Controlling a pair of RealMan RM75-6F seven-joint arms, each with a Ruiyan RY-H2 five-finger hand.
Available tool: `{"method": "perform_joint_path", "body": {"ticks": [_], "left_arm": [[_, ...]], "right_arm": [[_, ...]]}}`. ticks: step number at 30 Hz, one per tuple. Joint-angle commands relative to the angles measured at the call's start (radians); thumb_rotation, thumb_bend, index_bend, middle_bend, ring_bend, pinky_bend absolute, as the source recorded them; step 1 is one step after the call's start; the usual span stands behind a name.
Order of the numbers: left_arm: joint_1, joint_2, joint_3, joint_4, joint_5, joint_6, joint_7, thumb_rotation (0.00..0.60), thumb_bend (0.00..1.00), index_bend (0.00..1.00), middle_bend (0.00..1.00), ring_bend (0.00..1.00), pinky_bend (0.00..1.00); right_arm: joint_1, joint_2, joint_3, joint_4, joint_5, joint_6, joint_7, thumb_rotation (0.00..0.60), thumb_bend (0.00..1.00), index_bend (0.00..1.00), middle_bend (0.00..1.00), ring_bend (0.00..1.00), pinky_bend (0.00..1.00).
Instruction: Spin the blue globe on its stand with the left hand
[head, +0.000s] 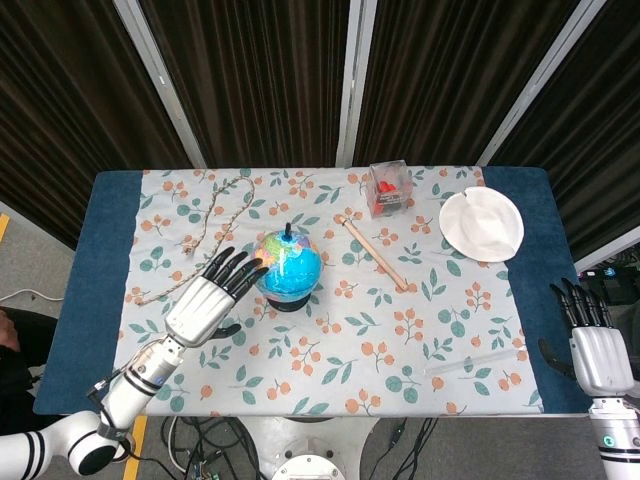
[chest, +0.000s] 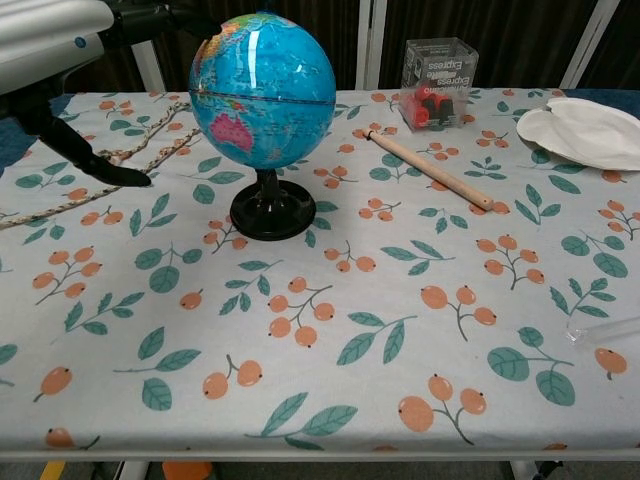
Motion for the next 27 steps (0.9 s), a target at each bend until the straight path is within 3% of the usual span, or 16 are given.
{"method": "perform_joint_path", "body": {"ticks": [1, 13, 19, 27], "left_arm": [[0.008, 0.007, -0.003, -0.003, -0.018, 0.004, 0.004, 0.6, 0.09, 0.08, 0.07, 0.07, 0.02], [0.017, 0.005, -0.026, -0.016, -0.001, 0.061, 0.019, 0.6, 0.09, 0.08, 0.07, 0.06, 0.02], [-0.017, -0.012, -0.011, -0.026, 0.063, 0.031, -0.006, 0.6, 0.09, 0.08, 0.07, 0.05, 0.02], [-0.051, -0.056, -0.021, 0.001, 0.034, -0.022, 0.001, 0.6, 0.09, 0.08, 0.07, 0.05, 0.02]], "right_arm": [[0.0, 0.0, 0.0, -0.001, 0.0, 0.0, -0.001, 0.6, 0.26, 0.0, 0.0, 0.0, 0.0], [0.0, 0.0, 0.0, -0.003, -0.002, 0.003, -0.004, 0.6, 0.26, 0.0, 0.0, 0.0, 0.0], [0.002, -0.002, -0.001, -0.001, -0.002, -0.001, -0.002, 0.6, 0.26, 0.0, 0.0, 0.0, 0.0], [0.0, -0.001, 0.002, 0.008, 0.003, 0.0, 0.013, 0.6, 0.26, 0.0, 0.0, 0.0, 0.0]]}}
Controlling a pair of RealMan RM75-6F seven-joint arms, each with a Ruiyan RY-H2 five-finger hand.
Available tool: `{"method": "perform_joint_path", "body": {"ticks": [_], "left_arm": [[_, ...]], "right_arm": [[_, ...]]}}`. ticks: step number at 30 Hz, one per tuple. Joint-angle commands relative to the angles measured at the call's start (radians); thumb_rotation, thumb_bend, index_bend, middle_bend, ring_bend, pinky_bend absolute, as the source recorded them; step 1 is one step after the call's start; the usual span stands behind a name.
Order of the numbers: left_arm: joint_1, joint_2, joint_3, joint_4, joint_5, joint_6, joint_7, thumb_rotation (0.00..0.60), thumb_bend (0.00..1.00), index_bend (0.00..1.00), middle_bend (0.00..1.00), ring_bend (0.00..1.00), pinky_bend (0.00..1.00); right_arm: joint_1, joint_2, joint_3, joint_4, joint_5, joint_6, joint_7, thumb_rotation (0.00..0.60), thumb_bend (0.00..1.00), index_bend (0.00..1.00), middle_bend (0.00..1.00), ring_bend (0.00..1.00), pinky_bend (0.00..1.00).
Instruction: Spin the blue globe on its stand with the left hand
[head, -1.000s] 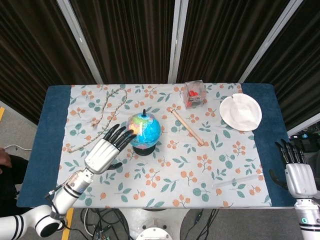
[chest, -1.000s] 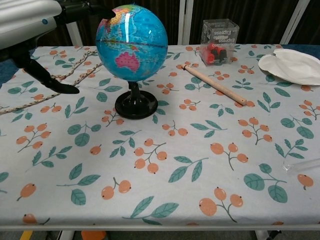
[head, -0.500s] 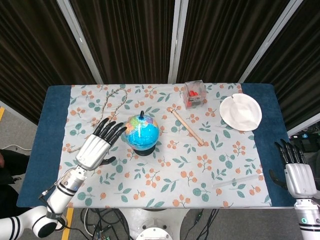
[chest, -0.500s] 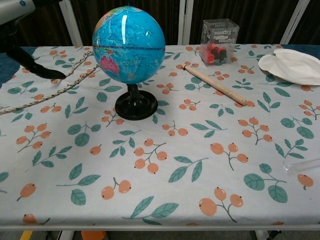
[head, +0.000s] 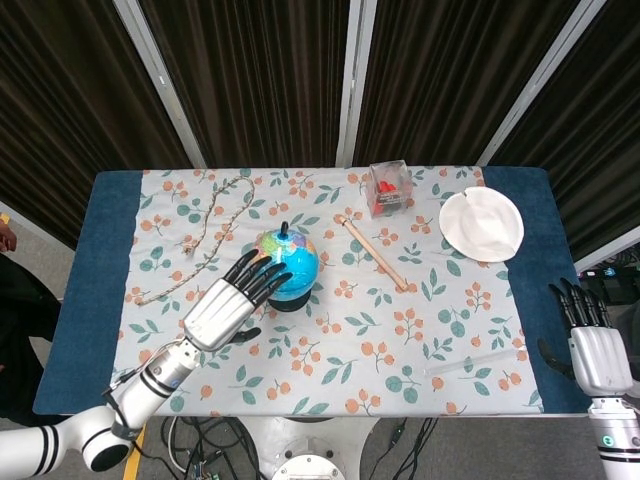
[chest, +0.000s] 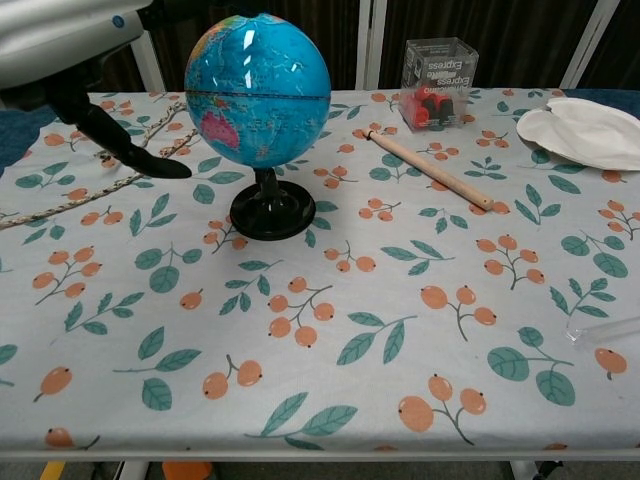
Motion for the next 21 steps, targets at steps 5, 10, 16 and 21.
{"method": "perform_joint_path", "body": {"ticks": [5, 10, 16, 21], "left_arm": [[-0.007, -0.013, -0.001, 0.02, -0.028, -0.018, 0.004, 0.6, 0.09, 0.08, 0.07, 0.05, 0.02], [-0.002, -0.002, 0.005, 0.014, -0.034, -0.014, 0.007, 0.6, 0.09, 0.08, 0.07, 0.05, 0.02], [0.018, 0.021, 0.009, 0.007, -0.049, 0.006, 0.007, 0.6, 0.09, 0.08, 0.07, 0.05, 0.02], [0.04, 0.047, 0.01, 0.009, -0.082, 0.018, 0.016, 0.6, 0.09, 0.09, 0.07, 0.12, 0.03]], "right_arm": [[-0.002, 0.001, 0.001, 0.009, 0.002, 0.002, 0.011, 0.6, 0.26, 0.0, 0.0, 0.0, 0.0], [-0.001, -0.002, 0.0, 0.008, 0.0, 0.001, 0.007, 0.6, 0.26, 0.0, 0.0, 0.0, 0.0], [0.0, -0.003, 0.0, 0.006, -0.001, 0.001, 0.001, 0.6, 0.26, 0.0, 0.0, 0.0, 0.0], [0.001, -0.004, 0.0, 0.003, -0.002, 0.001, -0.006, 0.6, 0.26, 0.0, 0.0, 0.0, 0.0]]}}
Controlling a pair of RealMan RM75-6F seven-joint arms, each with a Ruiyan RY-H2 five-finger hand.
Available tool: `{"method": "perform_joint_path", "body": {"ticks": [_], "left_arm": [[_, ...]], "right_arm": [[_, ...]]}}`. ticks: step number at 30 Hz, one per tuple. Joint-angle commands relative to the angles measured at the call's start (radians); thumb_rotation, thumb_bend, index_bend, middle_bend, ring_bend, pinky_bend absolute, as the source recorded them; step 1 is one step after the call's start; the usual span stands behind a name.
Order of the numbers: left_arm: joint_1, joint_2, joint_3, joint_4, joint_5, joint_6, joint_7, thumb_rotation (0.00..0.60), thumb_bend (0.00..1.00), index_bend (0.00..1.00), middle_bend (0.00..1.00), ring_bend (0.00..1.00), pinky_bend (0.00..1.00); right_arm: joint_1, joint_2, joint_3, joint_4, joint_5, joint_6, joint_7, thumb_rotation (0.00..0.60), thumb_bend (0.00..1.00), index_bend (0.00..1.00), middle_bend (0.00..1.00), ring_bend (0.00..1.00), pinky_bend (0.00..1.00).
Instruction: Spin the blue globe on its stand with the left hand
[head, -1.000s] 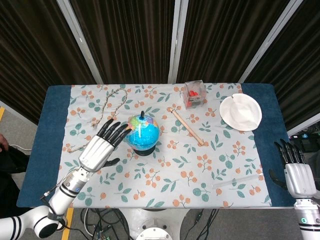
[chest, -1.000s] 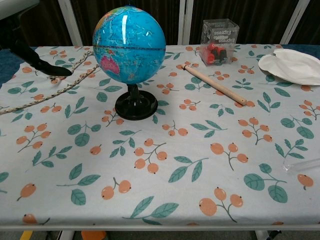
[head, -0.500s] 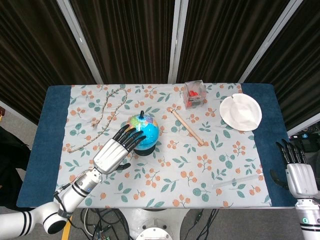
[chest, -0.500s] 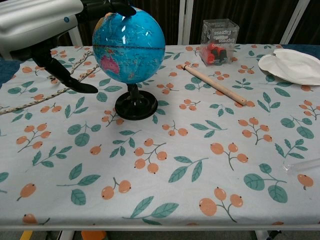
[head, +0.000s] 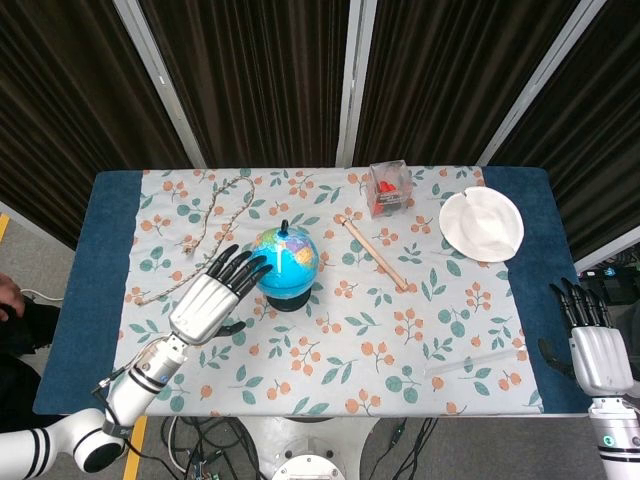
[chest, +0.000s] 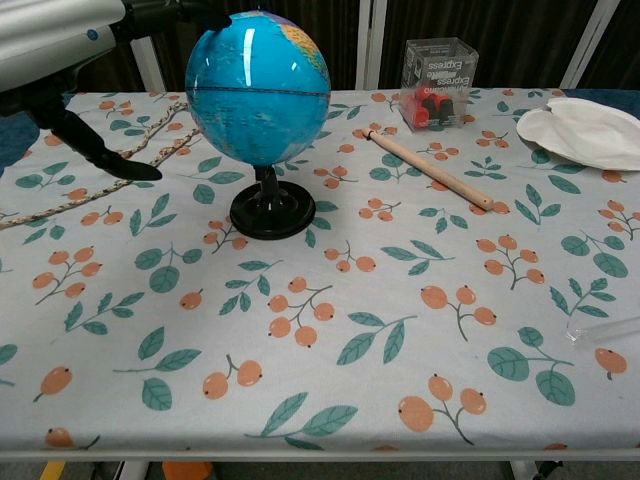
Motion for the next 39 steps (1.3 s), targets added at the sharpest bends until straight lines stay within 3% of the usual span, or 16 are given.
{"method": "perform_joint_path", "body": {"ticks": [1, 10, 18, 39], "left_arm": [[0.015, 0.013, -0.003, 0.003, -0.024, 0.011, 0.007, 0.6, 0.09, 0.09, 0.07, 0.13, 0.03], [0.035, 0.032, -0.011, 0.002, -0.019, 0.053, -0.008, 0.6, 0.09, 0.09, 0.07, 0.1, 0.03], [0.008, 0.016, 0.01, -0.007, 0.084, 0.051, -0.038, 0.6, 0.09, 0.09, 0.07, 0.07, 0.03], [-0.037, -0.037, 0.005, 0.031, 0.049, -0.027, -0.043, 0.6, 0.09, 0.09, 0.08, 0.07, 0.03]], "right_arm": [[0.0, 0.0, 0.0, -0.001, 0.001, 0.0, -0.001, 0.6, 0.26, 0.0, 0.0, 0.0, 0.0], [0.0, 0.0, 0.0, -0.003, 0.0, -0.001, -0.005, 0.6, 0.26, 0.0, 0.0, 0.0, 0.0], [0.003, -0.002, 0.0, -0.005, -0.001, -0.004, -0.003, 0.6, 0.26, 0.0, 0.0, 0.0, 0.0], [0.011, -0.008, 0.001, -0.004, -0.004, -0.009, 0.004, 0.6, 0.26, 0.0, 0.0, 0.0, 0.0]]}}
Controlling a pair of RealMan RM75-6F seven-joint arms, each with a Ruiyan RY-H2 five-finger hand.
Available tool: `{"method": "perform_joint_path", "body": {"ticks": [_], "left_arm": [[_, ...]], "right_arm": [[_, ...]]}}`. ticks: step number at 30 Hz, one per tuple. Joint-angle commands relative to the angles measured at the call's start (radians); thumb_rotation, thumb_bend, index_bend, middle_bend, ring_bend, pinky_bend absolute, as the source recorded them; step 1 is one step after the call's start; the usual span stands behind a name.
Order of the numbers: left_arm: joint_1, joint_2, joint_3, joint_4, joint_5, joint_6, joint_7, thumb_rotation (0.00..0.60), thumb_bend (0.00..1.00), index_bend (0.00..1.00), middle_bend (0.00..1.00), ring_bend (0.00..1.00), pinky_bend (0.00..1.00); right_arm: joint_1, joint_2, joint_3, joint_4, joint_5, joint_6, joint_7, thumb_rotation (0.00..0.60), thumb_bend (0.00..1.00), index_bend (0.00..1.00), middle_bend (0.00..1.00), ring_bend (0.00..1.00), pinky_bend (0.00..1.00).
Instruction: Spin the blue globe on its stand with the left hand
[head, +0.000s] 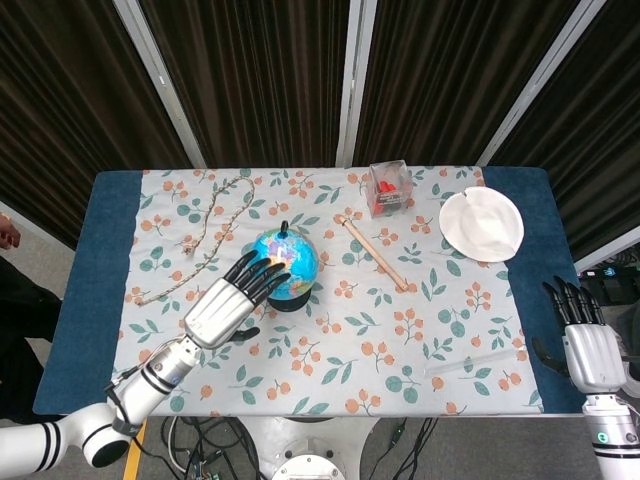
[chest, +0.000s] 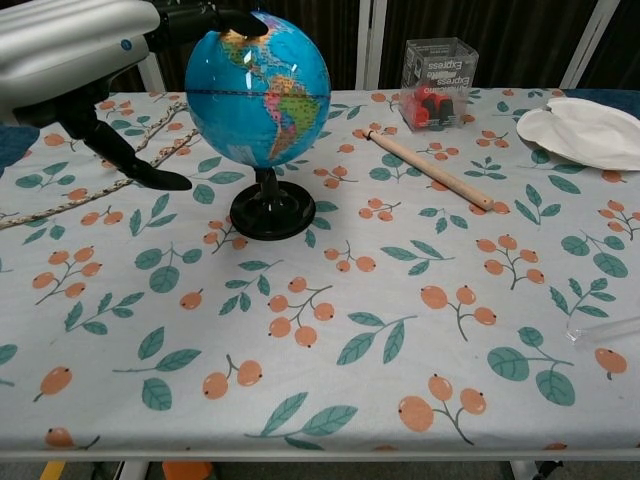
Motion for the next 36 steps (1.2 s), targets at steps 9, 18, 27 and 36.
{"method": "perform_joint_path", "body": {"ticks": [9, 18, 27, 36], "left_arm": [[0.045, 0.038, 0.015, -0.001, -0.037, 0.036, 0.007, 0.6, 0.09, 0.09, 0.08, 0.1, 0.03], [0.104, 0.089, 0.006, 0.011, -0.132, 0.071, 0.001, 0.6, 0.09, 0.09, 0.08, 0.17, 0.04], [0.182, 0.127, 0.032, 0.028, -0.139, 0.151, -0.01, 0.6, 0.09, 0.09, 0.09, 0.13, 0.04], [0.341, 0.153, 0.099, 0.136, -0.15, 0.294, -0.065, 0.6, 0.09, 0.09, 0.09, 0.02, 0.04]], "right_arm": [[-0.003, 0.003, 0.0, 0.0, 0.002, 0.004, -0.003, 0.6, 0.26, 0.0, 0.0, 0.0, 0.0], [-0.004, 0.006, 0.0, -0.008, 0.003, 0.006, -0.014, 0.6, 0.26, 0.0, 0.0, 0.0, 0.0], [-0.004, 0.008, -0.006, -0.015, -0.004, 0.003, -0.017, 0.6, 0.26, 0.0, 0.0, 0.0, 0.0], [0.004, 0.017, -0.015, -0.062, -0.025, -0.003, -0.07, 0.6, 0.26, 0.0, 0.0, 0.0, 0.0]]}}
